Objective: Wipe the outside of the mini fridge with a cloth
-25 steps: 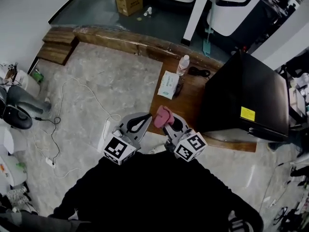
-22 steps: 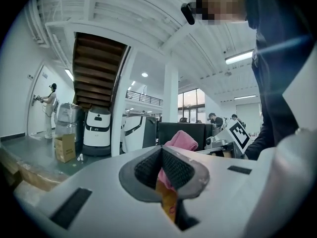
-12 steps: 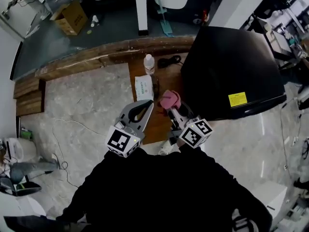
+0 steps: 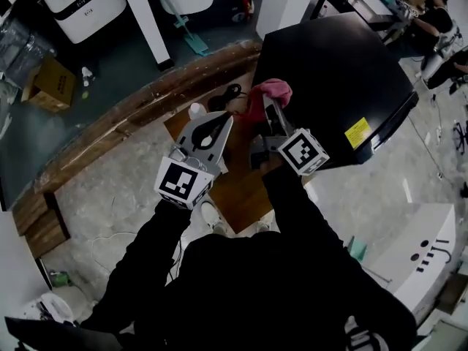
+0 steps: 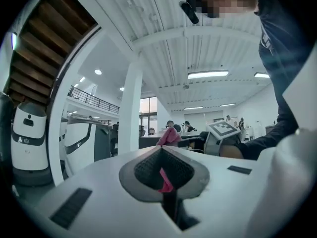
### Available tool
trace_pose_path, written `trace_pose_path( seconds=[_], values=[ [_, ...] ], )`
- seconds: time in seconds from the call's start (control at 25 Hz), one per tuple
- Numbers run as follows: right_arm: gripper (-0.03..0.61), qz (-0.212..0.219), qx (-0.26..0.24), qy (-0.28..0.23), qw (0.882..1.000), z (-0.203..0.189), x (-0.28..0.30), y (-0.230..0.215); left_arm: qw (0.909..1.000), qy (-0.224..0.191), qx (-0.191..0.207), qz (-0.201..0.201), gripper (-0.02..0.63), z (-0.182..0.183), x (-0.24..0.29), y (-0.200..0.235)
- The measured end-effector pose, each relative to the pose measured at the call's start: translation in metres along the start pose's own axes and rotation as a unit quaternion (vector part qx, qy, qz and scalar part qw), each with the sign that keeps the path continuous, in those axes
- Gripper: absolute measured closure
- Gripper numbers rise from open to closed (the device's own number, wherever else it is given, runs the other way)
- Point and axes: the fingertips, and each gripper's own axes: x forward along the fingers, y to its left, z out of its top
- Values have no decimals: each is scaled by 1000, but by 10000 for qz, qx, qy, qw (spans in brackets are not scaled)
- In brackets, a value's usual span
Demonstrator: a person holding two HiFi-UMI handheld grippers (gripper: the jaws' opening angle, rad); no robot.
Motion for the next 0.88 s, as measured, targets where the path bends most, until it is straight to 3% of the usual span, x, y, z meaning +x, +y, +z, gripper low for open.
trace_pose_path(
  seconds=[0.24, 0.48, 0.68, 0.88],
  values=[
    [503, -614, 714, -742, 9928, 24, 27, -32, 9992, -92, 145, -357, 607, 13, 31, 15],
    [500, -398, 1808, -1323, 9738, 31, 34, -54, 9988, -63, 108, -481, 607, 12, 41, 17],
    [500, -667, 2514, -1403, 9553, 16, 29, -76, 9987, 142, 105, -481, 607, -7, 49, 21],
    [502, -887, 2728, -1404, 9476, -9, 25, -111, 9975, 438, 74, -547, 607, -43, 62, 22]
  ],
)
